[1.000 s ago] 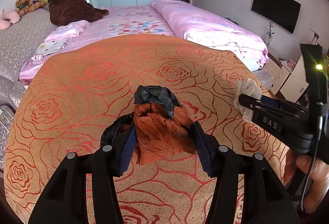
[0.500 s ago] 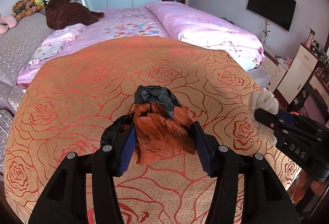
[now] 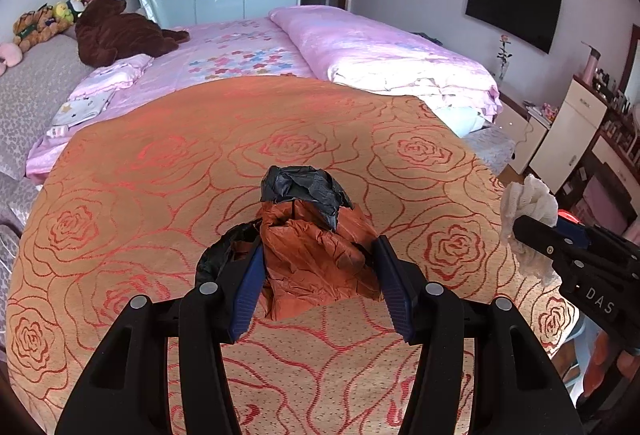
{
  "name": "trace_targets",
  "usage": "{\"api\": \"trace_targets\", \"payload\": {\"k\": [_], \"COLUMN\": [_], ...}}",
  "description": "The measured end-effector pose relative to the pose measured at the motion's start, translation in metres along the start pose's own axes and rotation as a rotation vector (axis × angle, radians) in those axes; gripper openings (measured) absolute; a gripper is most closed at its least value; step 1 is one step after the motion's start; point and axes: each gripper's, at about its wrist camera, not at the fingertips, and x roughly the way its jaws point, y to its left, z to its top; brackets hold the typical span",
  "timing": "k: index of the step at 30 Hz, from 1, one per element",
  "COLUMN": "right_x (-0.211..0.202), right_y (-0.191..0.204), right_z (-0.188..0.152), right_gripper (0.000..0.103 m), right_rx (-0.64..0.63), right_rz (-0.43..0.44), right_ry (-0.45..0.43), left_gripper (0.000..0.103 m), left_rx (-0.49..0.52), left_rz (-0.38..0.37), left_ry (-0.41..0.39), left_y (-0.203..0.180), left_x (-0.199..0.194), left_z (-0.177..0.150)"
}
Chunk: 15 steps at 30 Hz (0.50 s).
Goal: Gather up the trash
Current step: 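Carry the orange bag and white mesh net to the red wastebasket and open both tools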
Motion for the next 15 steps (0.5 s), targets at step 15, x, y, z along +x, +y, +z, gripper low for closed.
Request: {"api": "trace_targets", "payload": {"k": [15], "right_x": [-0.026], "right_y": [-0.040], "right_z": [-0.004], "right_gripper": [0.034], "right_rx": [0.042], "right_rz": [-0.057], "right_ry": [-0.028], "left_gripper": [0.052], "left_rx": [0.063], "left_rz": [-0.065], "left_ry": [0.008], "left_y": [-0.035], "left_x": [0.001], "left_z": [0.005]}}
